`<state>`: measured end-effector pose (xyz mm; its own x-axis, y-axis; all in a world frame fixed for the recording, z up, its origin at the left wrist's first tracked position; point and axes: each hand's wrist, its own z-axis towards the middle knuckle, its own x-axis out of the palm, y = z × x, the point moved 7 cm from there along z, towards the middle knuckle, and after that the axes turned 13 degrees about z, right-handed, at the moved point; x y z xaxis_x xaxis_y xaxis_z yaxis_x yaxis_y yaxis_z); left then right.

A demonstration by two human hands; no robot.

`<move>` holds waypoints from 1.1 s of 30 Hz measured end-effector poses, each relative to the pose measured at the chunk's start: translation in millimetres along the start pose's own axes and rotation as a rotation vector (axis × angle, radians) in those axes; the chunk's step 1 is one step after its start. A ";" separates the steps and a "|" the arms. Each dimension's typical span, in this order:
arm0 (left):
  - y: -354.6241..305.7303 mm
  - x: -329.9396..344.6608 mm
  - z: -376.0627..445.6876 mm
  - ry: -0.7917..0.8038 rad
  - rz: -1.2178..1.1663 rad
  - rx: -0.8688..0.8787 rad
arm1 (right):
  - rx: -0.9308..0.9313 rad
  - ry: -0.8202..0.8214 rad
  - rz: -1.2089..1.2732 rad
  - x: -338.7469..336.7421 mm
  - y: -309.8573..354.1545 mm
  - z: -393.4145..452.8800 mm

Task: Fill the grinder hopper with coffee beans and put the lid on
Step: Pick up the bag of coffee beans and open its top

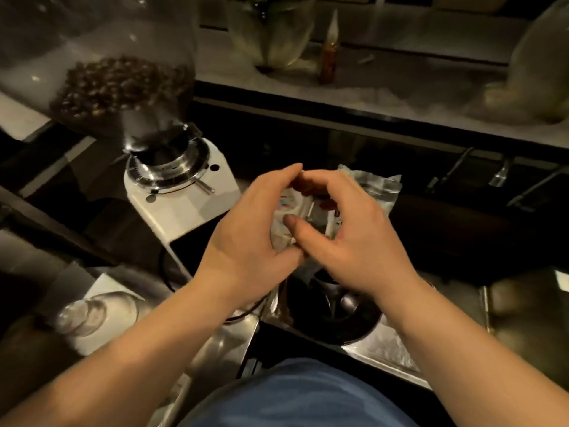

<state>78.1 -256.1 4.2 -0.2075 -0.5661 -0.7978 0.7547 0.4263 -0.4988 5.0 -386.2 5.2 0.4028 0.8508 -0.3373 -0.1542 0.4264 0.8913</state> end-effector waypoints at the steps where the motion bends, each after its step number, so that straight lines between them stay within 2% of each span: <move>1: -4.3 7.8 8.7 0.031 0.014 0.014 | 0.013 -0.012 -0.018 -9.3 -7.5 0.4; 7: -22.8 56.1 60.3 0.170 0.079 0.065 | 0.071 -0.119 -0.110 -65.8 -56.2 7.2; 15: -3.7 122.1 108.8 0.344 0.273 0.114 | 0.137 -0.253 -0.225 -124.3 -129.3 31.6; 23: 5.5 167.7 124.3 0.444 0.387 0.144 | 0.321 -0.151 -0.174 -130.0 -191.4 53.4; 27: 7.5 177.4 131.6 0.476 0.407 0.126 | 0.347 -0.133 -0.126 -124.6 -202.7 56.6; 33: 9.2 170.1 139.7 0.422 0.415 0.107 | 0.319 -0.137 -0.082 -121.0 -199.8 60.8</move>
<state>136.8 -447.1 -88.8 -0.0953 -0.0292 -0.9950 0.8796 0.4655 -0.0979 41.9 -593.0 -113.7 0.5224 0.7595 -0.3875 0.1647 0.3560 0.9198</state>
